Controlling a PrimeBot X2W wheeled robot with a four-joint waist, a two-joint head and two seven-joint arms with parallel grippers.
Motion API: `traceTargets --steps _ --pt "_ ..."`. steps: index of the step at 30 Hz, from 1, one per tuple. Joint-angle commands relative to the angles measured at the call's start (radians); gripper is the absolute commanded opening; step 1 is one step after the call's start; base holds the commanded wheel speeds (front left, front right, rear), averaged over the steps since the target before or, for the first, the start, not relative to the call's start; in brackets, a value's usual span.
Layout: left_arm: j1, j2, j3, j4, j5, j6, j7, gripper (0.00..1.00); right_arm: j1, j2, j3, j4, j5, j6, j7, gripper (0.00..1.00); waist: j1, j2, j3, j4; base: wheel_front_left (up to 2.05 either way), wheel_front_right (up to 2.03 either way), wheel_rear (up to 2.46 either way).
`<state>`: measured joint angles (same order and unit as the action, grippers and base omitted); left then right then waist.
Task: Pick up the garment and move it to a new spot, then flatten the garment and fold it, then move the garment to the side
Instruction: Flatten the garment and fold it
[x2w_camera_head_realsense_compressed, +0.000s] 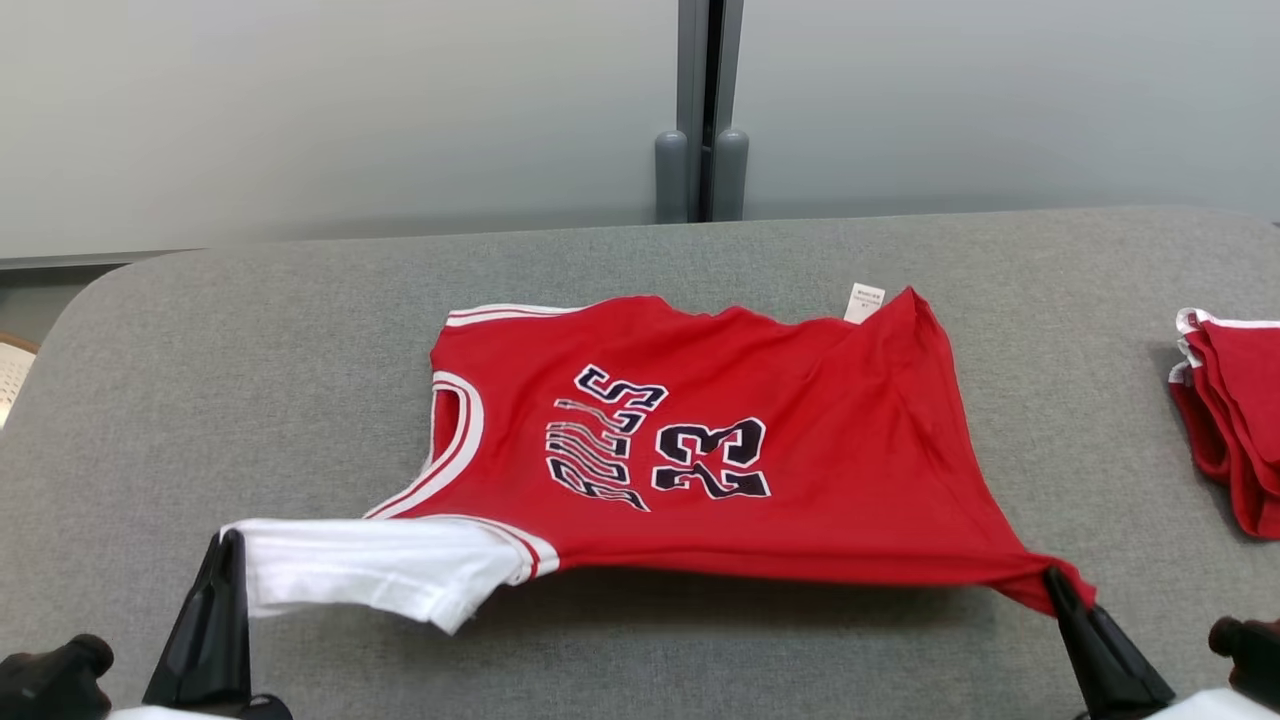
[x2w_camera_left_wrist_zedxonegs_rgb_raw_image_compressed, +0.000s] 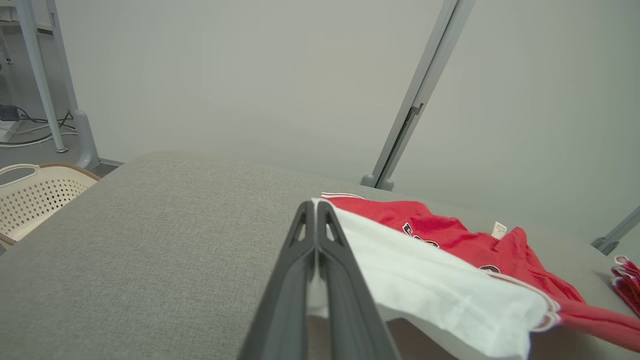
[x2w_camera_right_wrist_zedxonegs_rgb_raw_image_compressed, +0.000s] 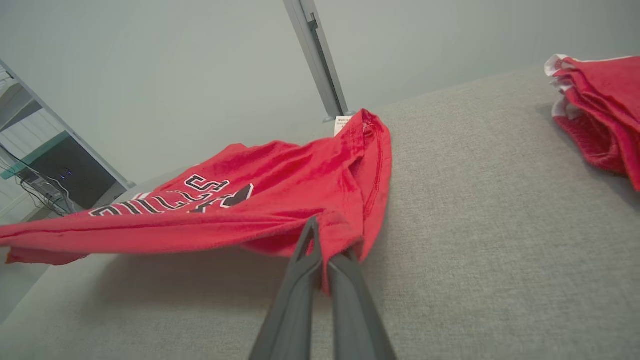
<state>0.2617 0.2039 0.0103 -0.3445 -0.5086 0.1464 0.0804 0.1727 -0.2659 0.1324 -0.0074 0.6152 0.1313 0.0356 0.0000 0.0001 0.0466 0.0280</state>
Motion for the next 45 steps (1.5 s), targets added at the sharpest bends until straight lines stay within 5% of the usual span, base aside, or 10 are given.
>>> traceTargets --steps 1,11,20,32,33,34,35,45 --pt "0.016 0.004 0.005 -0.025 0.005 0.011 0.011 0.0 0.024 0.004 -0.016 -0.02 -0.009 -0.001 0.026 0.0 0.0 -0.0001 -0.001 0.001 0.0 0.0 0.0" --pt "0.072 0.015 -0.01 -0.119 -0.006 0.053 0.123 0.0 0.13 0.096 -0.122 -0.17 -0.069 -0.001 0.265 0.0 0.0 -0.0001 0.009 -0.012 0.0 0.0 0.0" --pt "-0.043 0.028 -0.024 0.054 -0.094 -0.003 0.182 0.0 0.014 0.134 -0.104 -0.102 -0.077 -0.001 0.332 0.0 0.0 -0.0001 0.103 -0.023 0.0 0.0 0.0" --pt "-0.287 0.037 -0.054 0.311 -0.196 -0.102 0.24 0.0 -0.247 0.066 -0.009 0.118 -0.041 -0.001 0.291 0.0 0.0 -0.0001 0.208 -0.011 0.0 0.0 0.0" --pt "-0.3 0.034 -0.06 0.327 -0.198 -0.111 0.238 0.24 -0.259 0.058 0.002 0.127 -0.041 -0.001 0.277 0.08 0.0 -0.0001 0.211 -0.009 0.0 0.0 0.0" --pt "-0.311 0.033 -0.065 0.339 -0.193 -0.12 0.227 1.0 -0.27 0.054 0.013 0.134 -0.035 -0.001 0.261 0.87 0.0 -0.0001 0.214 -0.008 0.0 0.0 0.0" --pt "-0.323 0.026 -0.065 0.344 -0.19 -0.129 0.204 1.0 -0.275 0.049 0.025 0.14 -0.033 -0.001 0.245 1.0 0.0 -0.0001 0.215 -0.006 0.0 0.0 0.0" --pt "-0.313 -0.044 -0.03 0.303 -0.054 -0.126 -0.194 1.0 -0.258 0.036 -0.002 0.013 -0.16 -0.001 -0.098 1.0 0.0 -0.0001 0.197 -0.005 0.0 0.0 0.0"
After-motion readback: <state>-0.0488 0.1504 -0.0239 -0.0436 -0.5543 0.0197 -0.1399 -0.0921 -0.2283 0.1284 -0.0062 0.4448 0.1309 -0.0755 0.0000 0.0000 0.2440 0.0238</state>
